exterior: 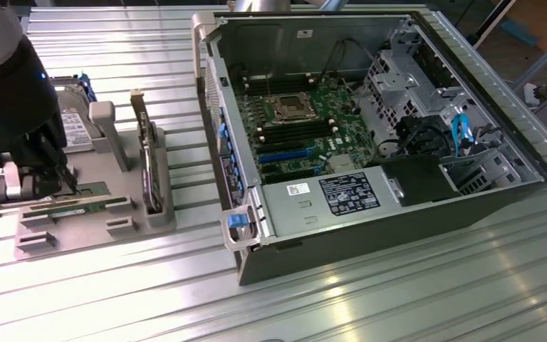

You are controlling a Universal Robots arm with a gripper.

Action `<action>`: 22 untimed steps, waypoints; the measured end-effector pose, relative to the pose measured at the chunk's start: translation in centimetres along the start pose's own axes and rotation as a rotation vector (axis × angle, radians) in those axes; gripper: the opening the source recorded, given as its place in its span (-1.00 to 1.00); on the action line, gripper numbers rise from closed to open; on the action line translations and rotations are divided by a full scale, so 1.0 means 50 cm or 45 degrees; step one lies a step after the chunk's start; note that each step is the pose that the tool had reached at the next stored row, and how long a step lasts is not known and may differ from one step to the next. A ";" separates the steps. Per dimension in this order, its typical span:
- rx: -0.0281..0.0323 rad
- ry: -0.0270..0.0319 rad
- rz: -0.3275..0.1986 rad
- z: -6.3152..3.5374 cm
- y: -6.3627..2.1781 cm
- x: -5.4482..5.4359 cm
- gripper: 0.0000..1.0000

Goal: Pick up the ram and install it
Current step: 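Pick up the ram and move it above insertion slot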

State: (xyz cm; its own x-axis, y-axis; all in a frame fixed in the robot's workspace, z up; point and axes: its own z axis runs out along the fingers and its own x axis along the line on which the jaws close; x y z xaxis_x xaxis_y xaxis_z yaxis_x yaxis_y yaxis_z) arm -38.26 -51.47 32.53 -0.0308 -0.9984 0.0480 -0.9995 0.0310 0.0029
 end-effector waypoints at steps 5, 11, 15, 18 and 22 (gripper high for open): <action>-0.0005 0.0001 0.000 -0.029 -0.001 0.001 -0.76; -0.0007 0.0006 0.000 -0.064 -0.001 0.003 -0.76; -0.0007 0.0016 0.000 -0.086 -0.001 0.004 -0.76; -0.0009 0.0027 0.000 -0.103 -0.001 0.005 -0.76; -0.0009 0.0043 0.000 -0.125 -0.001 0.006 -0.76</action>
State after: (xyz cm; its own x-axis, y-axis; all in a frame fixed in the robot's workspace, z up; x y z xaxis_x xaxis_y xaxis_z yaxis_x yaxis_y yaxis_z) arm -38.17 -51.47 38.80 -0.0307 -0.9982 0.0514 -0.9995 0.0309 0.0036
